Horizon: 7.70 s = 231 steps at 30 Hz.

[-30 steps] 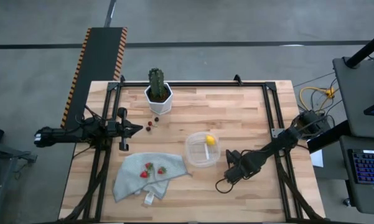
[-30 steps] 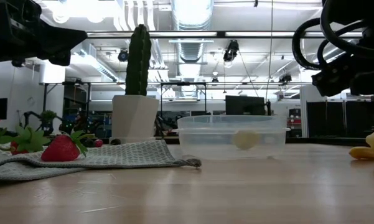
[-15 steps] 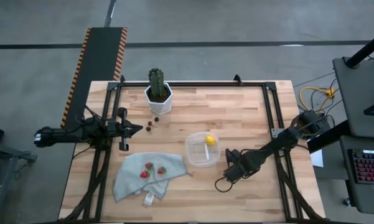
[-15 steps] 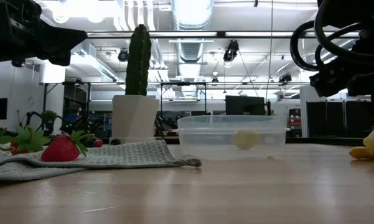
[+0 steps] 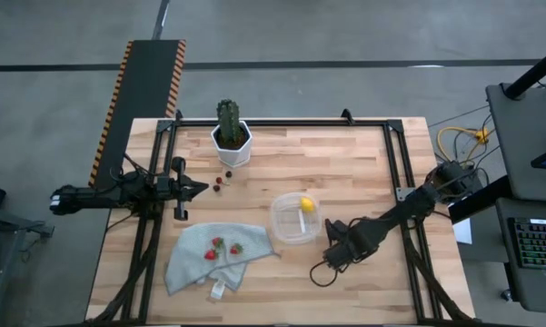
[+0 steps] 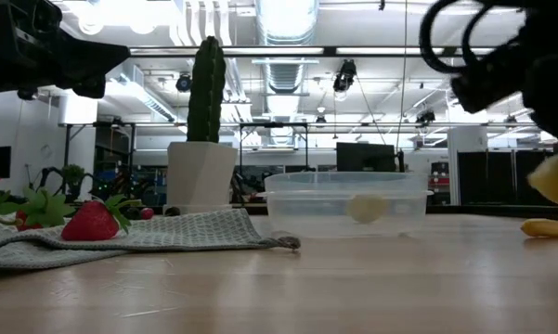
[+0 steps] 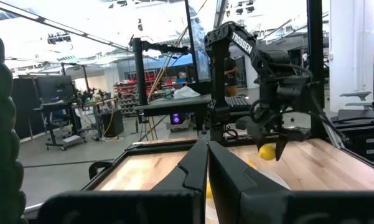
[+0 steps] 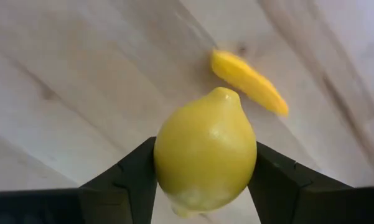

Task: Pick and placing Produce into tupperware
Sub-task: Put the yellow lemon into the transparent container, then put the yellow corn into the transparent container

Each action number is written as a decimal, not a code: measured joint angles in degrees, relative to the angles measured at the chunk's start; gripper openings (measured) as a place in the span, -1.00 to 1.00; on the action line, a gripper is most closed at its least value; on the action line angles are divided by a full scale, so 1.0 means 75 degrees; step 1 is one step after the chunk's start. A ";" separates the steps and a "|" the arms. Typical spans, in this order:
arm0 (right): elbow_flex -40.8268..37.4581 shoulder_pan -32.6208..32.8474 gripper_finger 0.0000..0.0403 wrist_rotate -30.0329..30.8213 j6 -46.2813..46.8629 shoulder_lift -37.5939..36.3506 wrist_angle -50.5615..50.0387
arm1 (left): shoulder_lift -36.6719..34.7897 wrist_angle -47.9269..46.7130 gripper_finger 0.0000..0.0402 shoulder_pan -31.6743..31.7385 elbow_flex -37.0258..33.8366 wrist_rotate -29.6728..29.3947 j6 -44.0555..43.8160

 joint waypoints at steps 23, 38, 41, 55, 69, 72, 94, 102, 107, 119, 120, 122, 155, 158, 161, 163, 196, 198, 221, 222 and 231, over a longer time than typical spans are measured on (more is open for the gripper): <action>0.1420 -0.2053 -0.04 0.1465 -0.3739 0.0069 0.0570 | 0.0000 0.0006 -1.00 -0.0001 0.0000 0.0000 0.0000; 0.1099 -0.3019 -0.04 0.1185 -0.5173 0.0076 0.1823 | 0.0000 0.0003 -1.00 0.0001 0.0000 0.0000 0.0000; 0.0985 -0.3051 -0.04 0.1183 -0.5175 0.0076 0.1929 | 0.0003 0.0003 -1.00 0.0001 0.0000 0.0000 -0.0003; 0.0200 -0.3033 -0.04 0.0419 -0.4912 0.0076 0.3001 | 0.0000 -0.0003 -1.00 0.0001 0.0000 0.0000 -0.0003; 0.0065 -0.3033 0.00 0.0367 -0.4956 0.0076 0.3132 | 0.0003 -0.0006 -1.00 0.0001 -0.0003 0.0000 -0.0001; 0.0059 -0.3036 0.07 0.0367 -0.4962 0.0076 0.3132 | 0.0003 -0.0009 -1.00 -0.0001 -0.0003 0.0000 -0.0001; 0.0059 -0.3033 0.07 0.0163 -0.4993 0.0076 0.3126 | 0.0003 -0.0015 -1.00 -0.0001 -0.0009 0.0000 -0.0003; 0.0059 -0.3031 0.11 0.0149 -0.5108 0.0076 0.3123 | 0.0003 -0.0017 -1.00 -0.0002 -0.0009 0.0000 -0.0003; 0.0059 -0.3031 0.29 0.0117 -0.5118 0.0076 0.3123 | 0.0003 -0.0020 -1.00 -0.0002 -0.0009 0.0000 -0.0003; 0.0181 -0.3033 0.42 0.0189 -0.4980 -0.0175 0.3001 | 0.0006 -0.0020 -1.00 -0.0002 -0.0012 0.0000 -0.0003; 0.0248 -0.3031 0.41 0.0265 -0.5035 -0.0262 0.3007 | 0.0006 -0.0020 -1.00 0.0001 -0.0012 0.0000 -0.0003; 0.0387 -0.3014 0.39 0.0392 -0.5232 -0.0437 0.2968 | 0.0006 -0.0020 -1.00 0.0001 -0.0012 0.0000 -0.0003; -0.1011 0.0096 0.25 0.1973 -0.4157 -0.2376 0.0089 | 0.0038 -0.0011 -1.00 -0.0002 -0.0015 0.0001 -0.0003; -0.1292 0.0145 0.23 0.1874 -0.4081 -0.2244 0.0143 | 0.0047 -0.0012 -1.00 -0.0002 -0.0015 0.0000 -0.0003; -0.1579 0.0172 0.23 0.1712 -0.4038 -0.2154 0.0443 | 0.0052 -0.0012 -1.00 -0.0001 -0.0015 0.0000 -0.0003; -0.1783 0.0187 0.23 0.1589 -0.4026 -0.2116 0.0833 | 0.0052 -0.0011 -1.00 0.0000 -0.0015 0.0000 -0.0003; -0.3573 0.0184 0.19 0.1669 -0.3959 -0.2059 0.3678 | 0.0192 -0.0009 -1.00 0.0001 -0.0015 0.0000 -0.0012; -0.3658 0.0184 0.16 0.1621 -0.3959 -0.2063 0.3892 | 0.0207 -0.0011 -1.00 -0.0002 -0.0015 0.0000 -0.0012; -0.3762 0.0182 -0.85 0.1606 -0.3100 -0.2052 0.4041 | 0.0207 -0.0011 -1.00 0.0001 -0.0015 -0.0003 -0.0005; -0.3759 0.0184 -0.90 0.1606 -0.3101 -0.2049 0.4041 | 0.0204 -0.0009 -1.00 -0.0001 -0.0015 -0.0003 -0.0005; -0.3361 0.0181 -0.94 0.1717 -0.3154 -0.2002 0.3624 | 0.0204 -0.0009 -1.00 -0.0001 -0.0015 -0.0003 -0.0003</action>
